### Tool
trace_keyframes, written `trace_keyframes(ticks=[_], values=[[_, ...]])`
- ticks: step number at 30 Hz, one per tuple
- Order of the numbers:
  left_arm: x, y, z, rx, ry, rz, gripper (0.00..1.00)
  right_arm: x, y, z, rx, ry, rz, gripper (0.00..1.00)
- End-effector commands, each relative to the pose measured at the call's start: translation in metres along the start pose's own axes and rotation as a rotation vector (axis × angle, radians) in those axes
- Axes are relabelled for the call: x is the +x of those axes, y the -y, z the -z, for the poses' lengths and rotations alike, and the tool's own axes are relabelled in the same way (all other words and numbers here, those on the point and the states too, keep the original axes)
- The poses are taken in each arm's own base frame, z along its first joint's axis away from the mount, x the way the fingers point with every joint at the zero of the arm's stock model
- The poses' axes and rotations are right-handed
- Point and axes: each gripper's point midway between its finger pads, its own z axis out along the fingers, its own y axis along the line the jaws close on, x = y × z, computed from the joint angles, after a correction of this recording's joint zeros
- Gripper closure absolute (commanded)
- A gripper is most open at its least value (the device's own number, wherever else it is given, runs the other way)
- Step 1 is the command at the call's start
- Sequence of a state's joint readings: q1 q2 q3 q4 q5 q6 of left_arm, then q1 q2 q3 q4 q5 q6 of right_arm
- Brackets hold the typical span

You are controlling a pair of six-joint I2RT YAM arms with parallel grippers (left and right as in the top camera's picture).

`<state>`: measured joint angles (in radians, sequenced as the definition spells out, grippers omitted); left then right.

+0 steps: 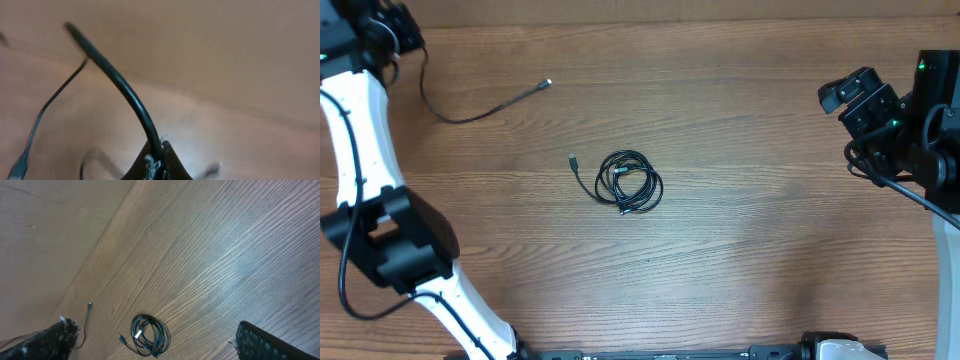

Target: Untangle cables

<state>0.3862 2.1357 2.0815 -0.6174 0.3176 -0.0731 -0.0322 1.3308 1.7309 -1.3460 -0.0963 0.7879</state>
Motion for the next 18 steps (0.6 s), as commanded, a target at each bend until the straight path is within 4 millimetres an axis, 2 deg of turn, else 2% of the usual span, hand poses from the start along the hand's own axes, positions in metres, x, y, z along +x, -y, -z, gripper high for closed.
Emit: trace_keyframes(ticks=[1,6,12,18], values=[[0.032,-0.024,-0.024,-0.114,-0.098,-0.024,0.96,-0.003,0.0,0.002,-0.002,0.017,0.007,0.0],[0.06,-0.07,-0.021,-0.372,-0.202,-0.054,0.96,-0.003,0.0,0.002,-0.002,0.017,0.007,0.0],[0.094,-0.084,-0.021,-0.416,-0.365,-0.203,0.96,-0.003,0.0,0.002,-0.002,0.017,0.007,0.0],[0.139,-0.104,-0.026,-0.485,-0.528,-0.205,0.96,-0.003,0.0,0.002,-0.002,0.017,0.007,0.0]])
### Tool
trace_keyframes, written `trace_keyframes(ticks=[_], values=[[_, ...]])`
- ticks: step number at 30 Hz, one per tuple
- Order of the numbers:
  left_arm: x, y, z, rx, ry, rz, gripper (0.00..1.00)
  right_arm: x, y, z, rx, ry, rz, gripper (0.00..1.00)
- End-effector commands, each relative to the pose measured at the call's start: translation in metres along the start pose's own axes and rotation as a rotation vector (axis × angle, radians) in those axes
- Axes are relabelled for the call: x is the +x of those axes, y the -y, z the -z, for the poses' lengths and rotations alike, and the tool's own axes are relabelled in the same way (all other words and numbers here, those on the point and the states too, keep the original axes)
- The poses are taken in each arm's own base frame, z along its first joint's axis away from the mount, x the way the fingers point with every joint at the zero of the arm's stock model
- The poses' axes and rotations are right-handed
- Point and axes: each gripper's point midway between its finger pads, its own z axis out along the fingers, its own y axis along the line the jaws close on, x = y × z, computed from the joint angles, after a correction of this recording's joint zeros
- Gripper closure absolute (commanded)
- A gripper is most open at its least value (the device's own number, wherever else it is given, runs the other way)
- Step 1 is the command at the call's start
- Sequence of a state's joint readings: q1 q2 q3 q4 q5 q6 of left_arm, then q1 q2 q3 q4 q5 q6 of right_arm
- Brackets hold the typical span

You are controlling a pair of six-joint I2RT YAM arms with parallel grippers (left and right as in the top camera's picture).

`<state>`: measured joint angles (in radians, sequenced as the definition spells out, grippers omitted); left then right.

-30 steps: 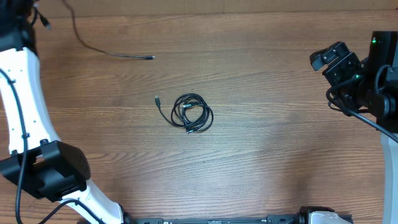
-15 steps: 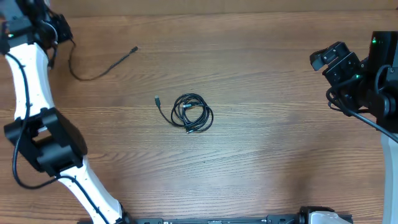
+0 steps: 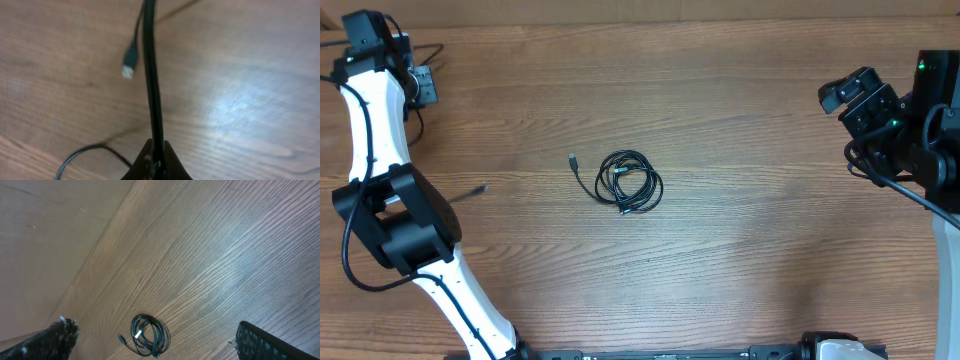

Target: Untangle cables

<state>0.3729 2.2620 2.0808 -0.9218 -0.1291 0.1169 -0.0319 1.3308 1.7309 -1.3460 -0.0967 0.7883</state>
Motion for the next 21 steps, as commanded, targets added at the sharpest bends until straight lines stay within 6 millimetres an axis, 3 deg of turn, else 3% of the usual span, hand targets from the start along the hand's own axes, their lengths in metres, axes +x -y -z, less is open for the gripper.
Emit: trace_keyframes(ticks=[1,4,5,7,9,11,13,14,16,19,21], values=[[0.022,-0.009,-0.024,-0.081,-0.099,-0.057,0.96,-0.003,0.0,0.002,-0.001,0.017,0.007,0.0],[0.033,-0.02,-0.026,-0.155,-0.15,-0.073,0.95,-0.003,0.0,0.002,-0.001,0.017,0.007,0.0],[0.035,-0.024,-0.025,-0.183,-0.159,-0.077,0.9,-0.003,0.0,0.002,-0.001,0.017,0.007,0.0],[0.037,-0.031,-0.022,-0.232,-0.175,-0.086,0.5,-0.003,0.0,0.002,-0.001,0.017,0.007,0.0],[0.039,-0.032,-0.016,-0.245,-0.183,-0.088,0.48,-0.003,0.0,0.002,-0.001,0.017,0.007,0.0],[0.036,-0.031,-0.009,-0.247,-0.166,-0.026,0.27,-0.003,0.0,0.002,-0.001,0.017,0.007,0.0],[0.029,-0.03,0.003,-0.241,-0.125,0.06,0.23,-0.003,0.0,0.002,-0.001,0.017,0.007,0.0],[0.023,-0.027,0.012,-0.219,-0.096,0.112,0.2,-0.003,0.0,0.002,-0.001,0.017,0.007,0.0],[0.012,-0.019,0.033,-0.146,-0.04,0.197,0.03,-0.003,0.0,0.002,-0.001,0.017,0.007,0.0],[-0.007,0.001,0.073,0.021,0.046,0.276,0.01,-0.003,0.0,0.002,-0.001,0.017,0.007,0.0],[-0.018,0.014,0.11,0.153,0.105,0.355,0.0,-0.003,0.0,0.002,-0.001,0.017,0.007,0.0]])
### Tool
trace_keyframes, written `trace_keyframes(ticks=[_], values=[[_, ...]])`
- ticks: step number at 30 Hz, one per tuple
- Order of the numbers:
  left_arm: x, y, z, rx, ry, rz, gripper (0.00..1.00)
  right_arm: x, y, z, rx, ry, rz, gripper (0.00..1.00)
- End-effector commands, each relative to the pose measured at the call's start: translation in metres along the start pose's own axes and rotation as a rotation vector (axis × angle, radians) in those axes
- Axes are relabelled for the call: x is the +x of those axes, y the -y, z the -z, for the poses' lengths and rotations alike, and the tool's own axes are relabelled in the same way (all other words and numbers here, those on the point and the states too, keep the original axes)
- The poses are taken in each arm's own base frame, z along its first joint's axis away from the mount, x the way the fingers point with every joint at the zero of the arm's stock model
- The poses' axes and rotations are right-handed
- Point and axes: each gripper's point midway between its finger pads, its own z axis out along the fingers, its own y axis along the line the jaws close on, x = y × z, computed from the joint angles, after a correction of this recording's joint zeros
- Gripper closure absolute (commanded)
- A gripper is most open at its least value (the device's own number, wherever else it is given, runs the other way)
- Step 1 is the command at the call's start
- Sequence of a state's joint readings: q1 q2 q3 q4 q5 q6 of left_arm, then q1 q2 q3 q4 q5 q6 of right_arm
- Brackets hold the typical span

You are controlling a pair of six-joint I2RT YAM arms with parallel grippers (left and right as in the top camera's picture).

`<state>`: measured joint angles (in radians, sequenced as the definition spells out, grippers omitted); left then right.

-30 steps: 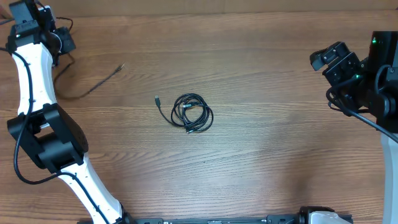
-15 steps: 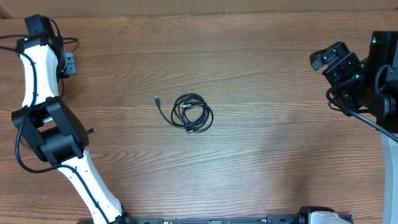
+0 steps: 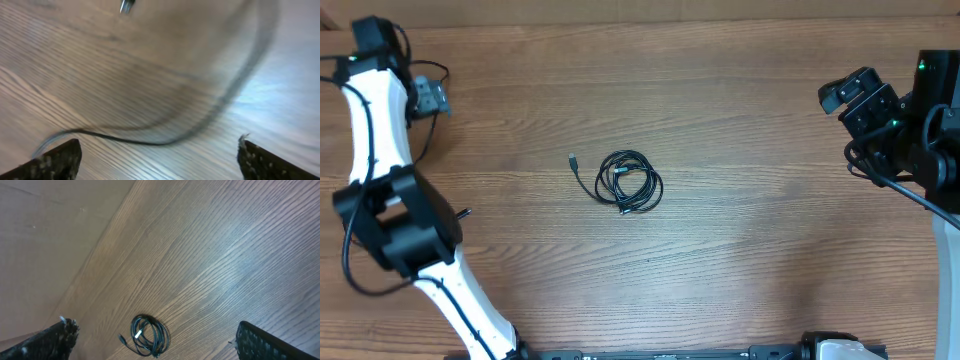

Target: Untangle cables

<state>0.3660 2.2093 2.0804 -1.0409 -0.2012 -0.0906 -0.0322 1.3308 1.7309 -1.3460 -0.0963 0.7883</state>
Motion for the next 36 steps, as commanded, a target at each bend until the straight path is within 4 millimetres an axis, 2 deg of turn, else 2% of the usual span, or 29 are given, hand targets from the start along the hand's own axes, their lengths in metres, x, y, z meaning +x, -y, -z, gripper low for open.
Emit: trace_keyframes(ticks=[1,3,5,7,10,13,15,19,23,25,30,36], values=[[-0.027,0.027,0.103,0.291,0.153,0.204,0.0,-0.003,0.0,0.002,-0.002,0.017,0.008,0.0],[-0.02,0.031,0.145,0.414,0.137,0.36,0.0,-0.003,0.0,0.002,-0.002,0.017,0.008,0.0],[-0.009,0.024,0.164,0.435,0.101,0.476,0.0,-0.003,0.0,0.002,-0.002,0.017,0.008,0.0],[0.006,0.009,0.173,0.378,0.068,0.536,0.0,-0.003,0.0,0.002,-0.002,0.017,0.008,0.0],[0.031,-0.009,0.171,0.257,0.004,0.558,0.01,-0.003,0.0,0.002,-0.002,0.017,0.008,0.0],[0.055,-0.01,0.167,0.217,-0.095,0.551,0.01,-0.003,0.0,0.002,-0.002,0.017,0.008,0.0],[0.065,-0.011,0.164,0.2,-0.139,0.548,0.0,-0.003,0.0,0.002,-0.002,0.017,0.008,0.0],[0.073,-0.009,0.158,0.187,-0.182,0.529,0.0,-0.003,0.0,0.002,-0.002,0.017,0.008,0.0],[0.077,-0.009,0.14,0.169,-0.237,0.536,0.0,-0.003,0.0,0.002,-0.002,0.017,0.008,0.0],[0.079,-0.012,0.124,0.147,-0.277,0.583,0.01,-0.003,0.0,0.002,-0.002,0.017,0.008,0.0],[0.082,-0.027,0.08,0.09,-0.357,0.706,0.01,-0.003,0.0,0.002,-0.002,0.017,0.008,0.0],[0.069,-0.041,0.02,0.079,-0.353,0.762,0.0,-0.003,0.0,0.002,-0.002,0.017,0.008,0.0]])
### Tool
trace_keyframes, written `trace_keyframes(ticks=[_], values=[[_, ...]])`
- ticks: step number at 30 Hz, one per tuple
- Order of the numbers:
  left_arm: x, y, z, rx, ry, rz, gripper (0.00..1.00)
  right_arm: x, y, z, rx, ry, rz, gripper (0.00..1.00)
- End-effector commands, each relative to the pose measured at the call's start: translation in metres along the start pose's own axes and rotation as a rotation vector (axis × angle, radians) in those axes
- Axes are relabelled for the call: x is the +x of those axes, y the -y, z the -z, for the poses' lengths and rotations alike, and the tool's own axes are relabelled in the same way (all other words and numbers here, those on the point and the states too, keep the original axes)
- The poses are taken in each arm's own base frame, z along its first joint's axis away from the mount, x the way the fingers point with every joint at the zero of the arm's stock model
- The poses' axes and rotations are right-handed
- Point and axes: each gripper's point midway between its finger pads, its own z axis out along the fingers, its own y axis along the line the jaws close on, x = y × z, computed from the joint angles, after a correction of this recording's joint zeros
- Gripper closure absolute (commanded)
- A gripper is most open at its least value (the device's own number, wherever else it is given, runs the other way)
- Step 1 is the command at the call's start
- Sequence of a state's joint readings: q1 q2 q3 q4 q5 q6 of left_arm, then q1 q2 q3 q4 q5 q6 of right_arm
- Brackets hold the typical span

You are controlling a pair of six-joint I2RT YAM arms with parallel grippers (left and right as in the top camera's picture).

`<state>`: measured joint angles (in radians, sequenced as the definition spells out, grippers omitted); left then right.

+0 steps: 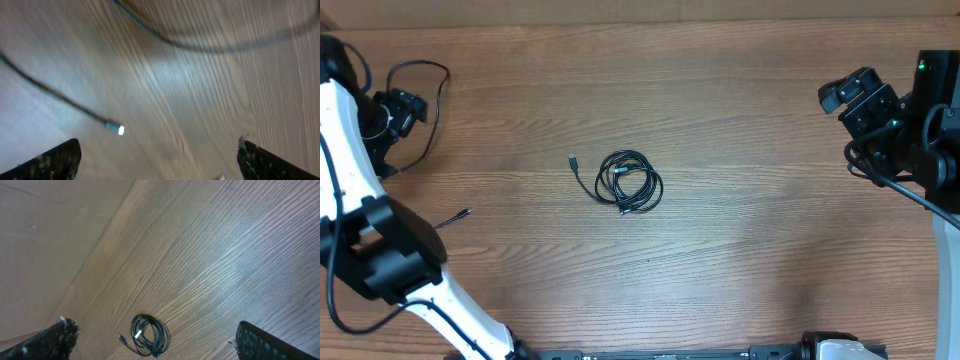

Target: Untangle cables

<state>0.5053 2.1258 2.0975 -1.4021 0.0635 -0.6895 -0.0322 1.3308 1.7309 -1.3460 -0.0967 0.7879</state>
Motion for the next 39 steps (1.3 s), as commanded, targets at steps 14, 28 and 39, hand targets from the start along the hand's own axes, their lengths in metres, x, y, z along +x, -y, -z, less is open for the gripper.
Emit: trace_keyframes(ticks=[14,28,39], values=[[-0.036,-0.002,-0.125,-0.067,-0.035,0.33,0.02,-0.003,0.0,0.002,-0.001,0.017,0.007,0.0],[-0.051,0.007,-0.165,-0.053,0.01,0.162,0.79,-0.003,0.0,0.002,-0.001,0.017,0.007,0.0],[-0.079,0.049,-0.091,0.043,0.127,0.001,0.96,-0.003,0.0,0.002,-0.001,0.017,0.007,0.0]])
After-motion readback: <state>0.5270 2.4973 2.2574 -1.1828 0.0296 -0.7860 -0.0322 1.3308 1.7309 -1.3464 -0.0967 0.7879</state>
